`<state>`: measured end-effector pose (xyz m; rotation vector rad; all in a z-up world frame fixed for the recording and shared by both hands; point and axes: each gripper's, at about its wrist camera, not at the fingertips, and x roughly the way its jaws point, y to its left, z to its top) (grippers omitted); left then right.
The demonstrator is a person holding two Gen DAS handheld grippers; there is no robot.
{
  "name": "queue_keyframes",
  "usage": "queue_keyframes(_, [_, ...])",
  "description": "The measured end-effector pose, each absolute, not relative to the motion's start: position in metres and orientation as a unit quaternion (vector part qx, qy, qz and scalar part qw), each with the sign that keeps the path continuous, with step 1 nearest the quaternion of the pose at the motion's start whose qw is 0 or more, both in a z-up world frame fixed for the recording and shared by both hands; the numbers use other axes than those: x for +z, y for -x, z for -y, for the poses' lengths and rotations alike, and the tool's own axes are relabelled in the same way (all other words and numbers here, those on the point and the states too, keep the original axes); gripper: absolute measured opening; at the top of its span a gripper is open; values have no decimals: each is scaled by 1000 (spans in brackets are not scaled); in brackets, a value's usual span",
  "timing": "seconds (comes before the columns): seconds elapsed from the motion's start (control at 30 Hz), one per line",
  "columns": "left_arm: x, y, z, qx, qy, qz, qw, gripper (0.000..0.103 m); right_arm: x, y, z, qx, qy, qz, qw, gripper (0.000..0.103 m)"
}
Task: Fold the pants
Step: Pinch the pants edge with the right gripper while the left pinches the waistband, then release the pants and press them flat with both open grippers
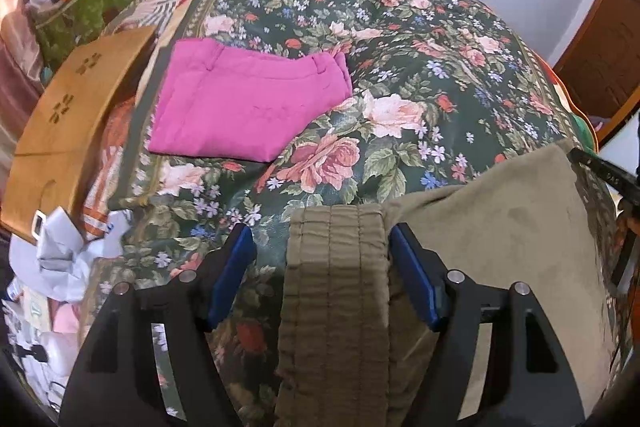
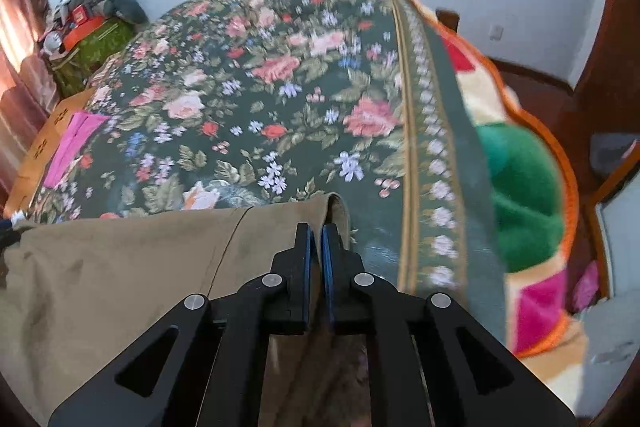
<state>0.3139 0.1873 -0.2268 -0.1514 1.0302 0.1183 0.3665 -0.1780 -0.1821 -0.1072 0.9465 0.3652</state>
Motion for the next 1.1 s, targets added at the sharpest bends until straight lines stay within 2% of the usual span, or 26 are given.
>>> queue_keyframes(0.03, [-222,-311,-187,62,61,-488,868,72,-174,-361,179,180,55,-447,875,7])
queue_keyframes(0.23, [-191,-294,-177,49,22,-464,884,76,-128,-325,169,245,24,-417,875,32])
queue_keyframes(0.3, [-184,-291,-170,35,18,-460,887,81,-117,-313,158,272,13,-412,869,45])
queue_keyframes(0.43, [-181,-288,-154,3,15,-462,886,88,-111,-295,126,325,-7,-422,846,52])
queue_keyframes(0.5, [-185,-288,-145,-6,6,-469,883,91,-115,-289,111,343,-9,-433,833,59])
queue_keyframes(0.87, [-239,-293,-135,-28,-3,-535,844,94,-199,-282,43,367,31,-567,737,61])
queue_keyframes(1.0, [-244,-284,-137,-28,-4,-534,845,95,-203,-267,47,365,50,-566,737,70])
queue_keyframes(1.1, [-243,-275,-137,-27,-6,-530,848,95,-199,-255,57,365,67,-562,739,72])
